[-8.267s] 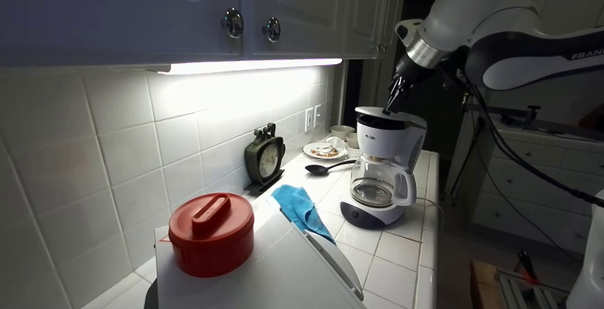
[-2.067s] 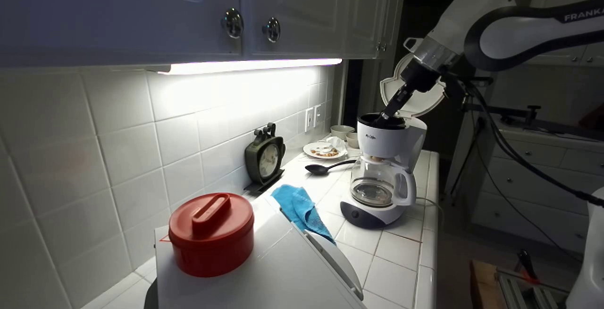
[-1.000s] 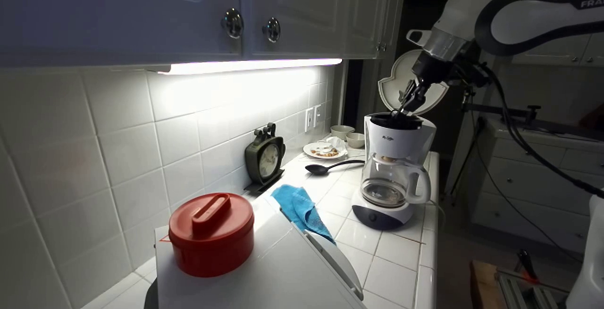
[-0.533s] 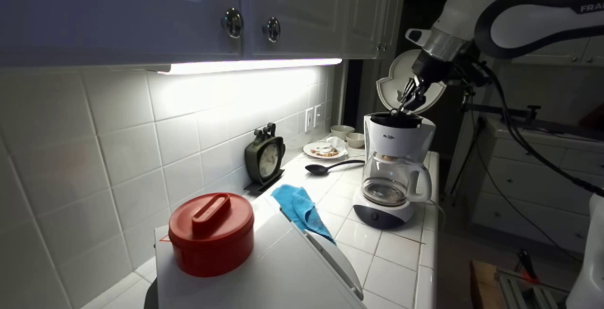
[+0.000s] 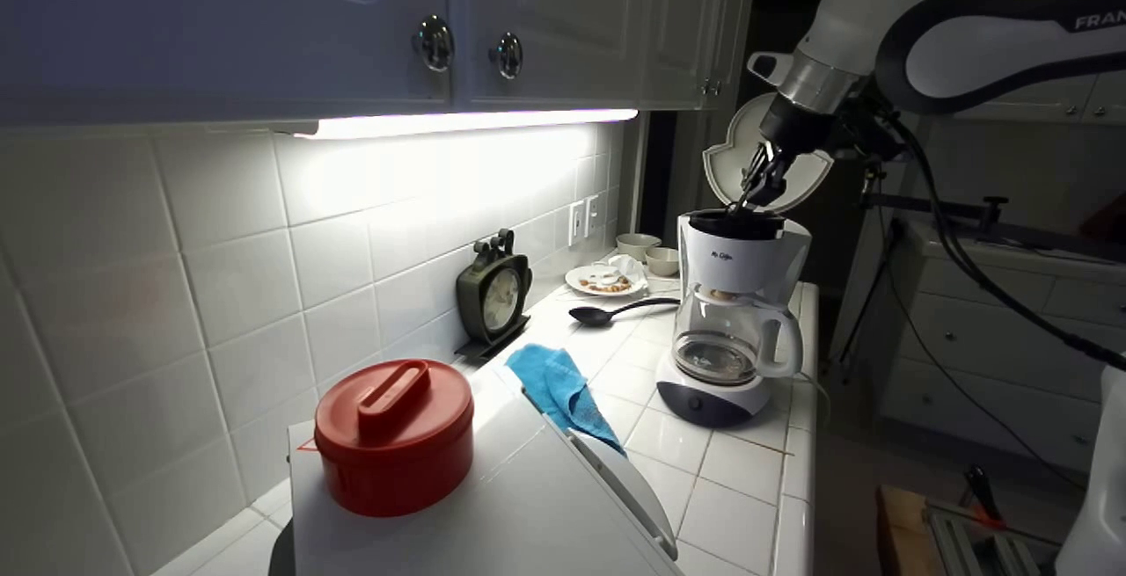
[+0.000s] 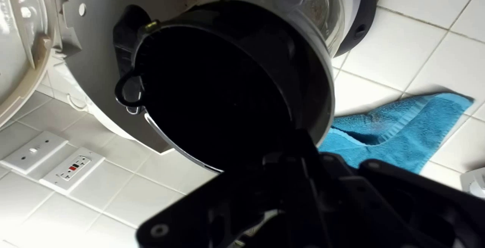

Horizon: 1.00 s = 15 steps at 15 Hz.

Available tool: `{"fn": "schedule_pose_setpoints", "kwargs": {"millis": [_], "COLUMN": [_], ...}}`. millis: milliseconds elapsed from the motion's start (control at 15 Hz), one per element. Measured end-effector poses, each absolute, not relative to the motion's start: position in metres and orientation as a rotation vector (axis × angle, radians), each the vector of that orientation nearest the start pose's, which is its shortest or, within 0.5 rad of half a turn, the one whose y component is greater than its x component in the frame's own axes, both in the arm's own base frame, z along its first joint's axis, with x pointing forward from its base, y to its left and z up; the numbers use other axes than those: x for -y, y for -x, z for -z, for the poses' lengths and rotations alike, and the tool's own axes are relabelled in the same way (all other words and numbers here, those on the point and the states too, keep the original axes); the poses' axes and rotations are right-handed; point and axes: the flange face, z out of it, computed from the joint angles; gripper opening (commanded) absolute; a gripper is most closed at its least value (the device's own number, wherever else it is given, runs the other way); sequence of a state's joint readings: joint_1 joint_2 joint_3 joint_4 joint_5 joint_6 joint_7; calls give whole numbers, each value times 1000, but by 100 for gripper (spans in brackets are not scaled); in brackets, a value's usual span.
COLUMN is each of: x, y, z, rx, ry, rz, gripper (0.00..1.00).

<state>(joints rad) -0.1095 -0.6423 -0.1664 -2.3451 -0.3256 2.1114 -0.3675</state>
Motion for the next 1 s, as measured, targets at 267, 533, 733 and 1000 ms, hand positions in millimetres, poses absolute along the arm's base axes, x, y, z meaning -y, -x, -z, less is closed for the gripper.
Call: {"fn": "schedule_pose_setpoints", "kwargs": {"millis": [267, 533, 733, 1000], "x": [122, 113, 107, 106], "y": [-383, -392, -397, -400], "z": [-602, -605, -603, -599], "rx": [243, 101, -25, -268], "ry": [3453, 3484, 3483, 3484], "rz": [493, 429, 420, 443], "gripper": [1, 1, 1, 1]}}
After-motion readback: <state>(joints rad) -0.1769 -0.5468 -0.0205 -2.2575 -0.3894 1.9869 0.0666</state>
